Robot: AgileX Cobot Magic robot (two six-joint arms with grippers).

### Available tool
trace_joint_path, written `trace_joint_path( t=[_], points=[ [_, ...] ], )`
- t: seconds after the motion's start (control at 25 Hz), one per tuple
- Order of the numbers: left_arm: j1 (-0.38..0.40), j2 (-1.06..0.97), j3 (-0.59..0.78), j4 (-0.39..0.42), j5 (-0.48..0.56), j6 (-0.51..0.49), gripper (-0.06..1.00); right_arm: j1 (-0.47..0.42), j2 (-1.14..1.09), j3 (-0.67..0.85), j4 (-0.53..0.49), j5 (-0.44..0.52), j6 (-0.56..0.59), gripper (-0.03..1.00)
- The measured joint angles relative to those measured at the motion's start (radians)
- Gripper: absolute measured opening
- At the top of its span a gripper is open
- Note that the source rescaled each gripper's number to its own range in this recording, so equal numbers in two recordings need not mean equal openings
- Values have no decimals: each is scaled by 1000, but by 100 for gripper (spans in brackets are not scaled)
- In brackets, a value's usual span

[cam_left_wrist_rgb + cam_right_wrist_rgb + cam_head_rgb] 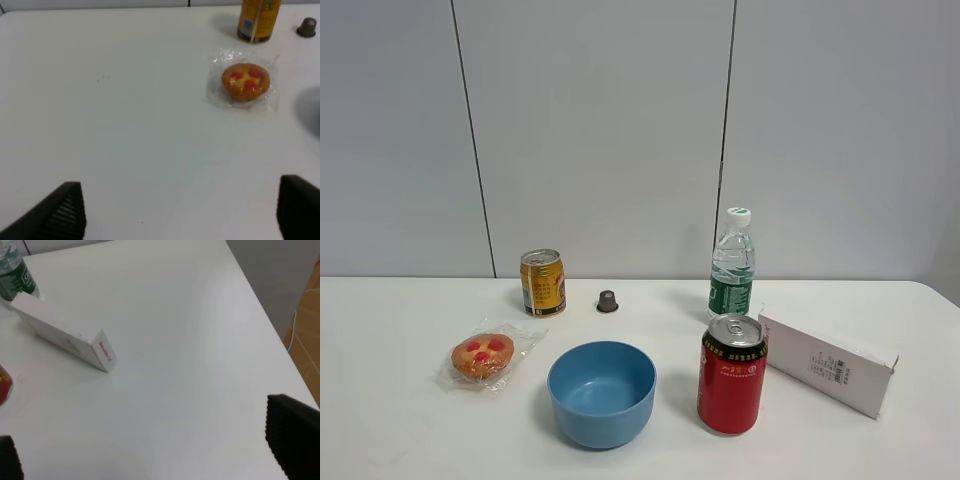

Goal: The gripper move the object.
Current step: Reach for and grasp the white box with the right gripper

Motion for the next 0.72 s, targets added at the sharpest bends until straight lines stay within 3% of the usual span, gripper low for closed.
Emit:
trace_joint_path(
  t=[0.72],
  points=[
    [0, 0, 0, 0, 0, 0, 100, 0, 0, 0, 2, 0, -12, 100]
  ],
)
